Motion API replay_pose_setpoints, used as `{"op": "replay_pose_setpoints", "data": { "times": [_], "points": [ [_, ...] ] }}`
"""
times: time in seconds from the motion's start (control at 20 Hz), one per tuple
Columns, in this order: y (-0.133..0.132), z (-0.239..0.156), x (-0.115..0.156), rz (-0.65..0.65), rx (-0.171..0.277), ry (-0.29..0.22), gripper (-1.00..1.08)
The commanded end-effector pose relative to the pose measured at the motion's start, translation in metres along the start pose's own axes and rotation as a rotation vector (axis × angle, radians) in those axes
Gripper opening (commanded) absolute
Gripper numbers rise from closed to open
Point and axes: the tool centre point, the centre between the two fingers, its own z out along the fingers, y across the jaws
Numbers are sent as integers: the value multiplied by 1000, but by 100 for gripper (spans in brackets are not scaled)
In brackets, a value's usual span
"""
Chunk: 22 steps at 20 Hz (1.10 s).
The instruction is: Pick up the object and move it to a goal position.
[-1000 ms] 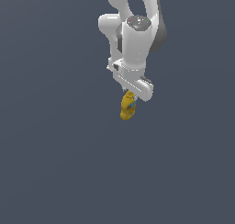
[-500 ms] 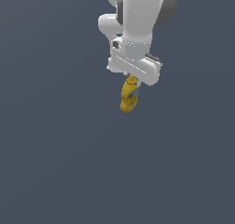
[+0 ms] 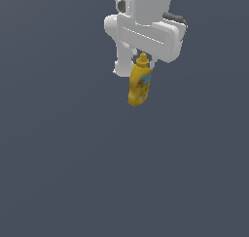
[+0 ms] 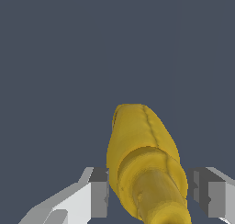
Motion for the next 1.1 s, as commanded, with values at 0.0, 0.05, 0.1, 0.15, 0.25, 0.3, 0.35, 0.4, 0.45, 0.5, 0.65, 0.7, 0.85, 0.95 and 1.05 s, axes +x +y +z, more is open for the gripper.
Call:
{"op": "replay_pose_setpoints", "data": {
  "times": [0.0,0.05,0.1,0.15,0.25,0.3,0.35,0.4,0.45,0.5,0.65,0.7,0.85,0.95,1.05],
  "points": [
    [-2,-28,2,0,6,4,-100],
    [-3,-37,3,0,6,4,-100],
    [-3,-45,3,0,6,4,-100],
    [-4,-53,4,0,6,4,-100],
    [-5,-66,5,0,5,4,-100],
    [-6,-72,6,0,5,4,-100],
    [-7,-78,7,0,5,4,-100],
    [-7,-83,7,0,5,4,-100],
    [-8,-87,8,0,5,4,-100],
    [-8,-91,8,0,5,4,-100],
    [-9,-101,9,0,5,4,-100],
    [-10,-103,9,0,5,4,-100],
    [-11,-109,10,0,5,4,-100],
    [-11,-111,10,0,5,4,-100],
    [-11,-111,10,0,5,4,-100]
  ]
}}
